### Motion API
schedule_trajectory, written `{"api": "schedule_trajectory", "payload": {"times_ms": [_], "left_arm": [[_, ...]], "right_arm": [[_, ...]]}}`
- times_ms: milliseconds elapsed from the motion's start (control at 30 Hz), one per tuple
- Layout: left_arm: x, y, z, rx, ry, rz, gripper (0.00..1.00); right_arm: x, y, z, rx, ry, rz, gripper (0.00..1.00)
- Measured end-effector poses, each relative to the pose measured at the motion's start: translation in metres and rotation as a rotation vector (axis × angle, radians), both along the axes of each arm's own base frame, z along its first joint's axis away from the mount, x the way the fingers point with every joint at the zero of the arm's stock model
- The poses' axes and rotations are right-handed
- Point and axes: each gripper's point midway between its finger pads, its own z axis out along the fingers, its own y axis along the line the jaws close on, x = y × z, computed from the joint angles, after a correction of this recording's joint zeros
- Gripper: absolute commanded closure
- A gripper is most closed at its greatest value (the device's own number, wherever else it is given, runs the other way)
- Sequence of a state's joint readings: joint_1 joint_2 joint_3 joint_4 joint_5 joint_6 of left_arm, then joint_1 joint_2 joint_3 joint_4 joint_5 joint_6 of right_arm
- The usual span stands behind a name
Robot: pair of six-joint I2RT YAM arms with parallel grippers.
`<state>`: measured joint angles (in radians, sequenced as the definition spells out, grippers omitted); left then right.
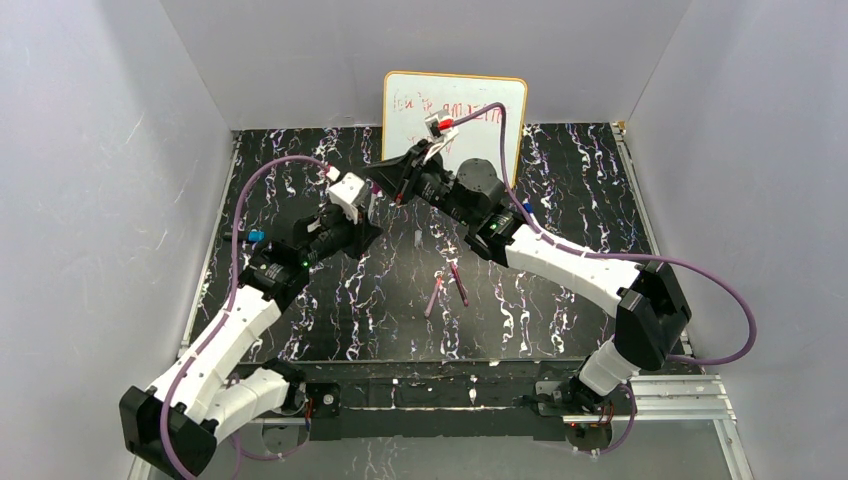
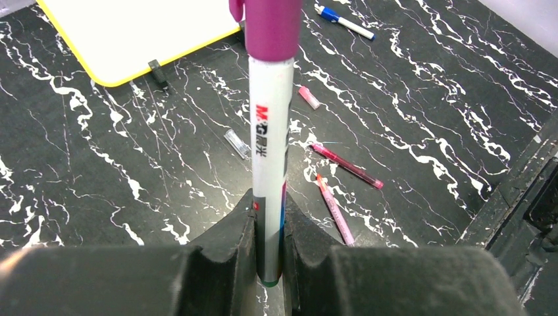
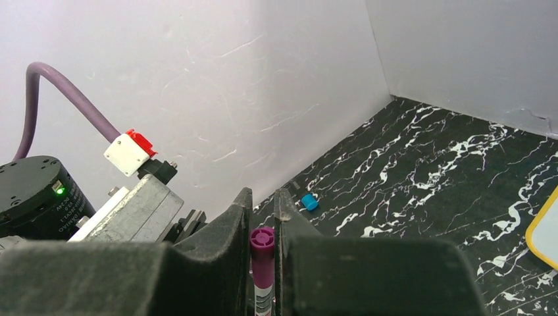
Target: Insert the pens into the pen caps
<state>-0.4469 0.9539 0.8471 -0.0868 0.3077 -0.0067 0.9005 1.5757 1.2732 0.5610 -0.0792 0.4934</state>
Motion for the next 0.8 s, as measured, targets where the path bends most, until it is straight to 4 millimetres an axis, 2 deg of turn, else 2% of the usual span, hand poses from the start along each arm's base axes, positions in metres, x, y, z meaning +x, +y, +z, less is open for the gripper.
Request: {"api": "schedule_trajectory", "payload": {"times_ms": [433,600,800], "left_arm": [[0.007,0.007,0.013,0.033,-0.018,0.011,1.00],[0.006,0.006,0.032,0.030,-0.024,0.007,1.00],[0.003,0.006,0.027,0.037,0.003,-0.004,1.00]], "right_arm": [[0.000,0.003,0.011,0.053,-0.035,-0.013,0.99],[-0.004,0.002,0.030,0.123,-0.077,-0.028,0.99],[-0.004,0.003,0.025,0.120,-0.070,-0.033,0.99]]}}
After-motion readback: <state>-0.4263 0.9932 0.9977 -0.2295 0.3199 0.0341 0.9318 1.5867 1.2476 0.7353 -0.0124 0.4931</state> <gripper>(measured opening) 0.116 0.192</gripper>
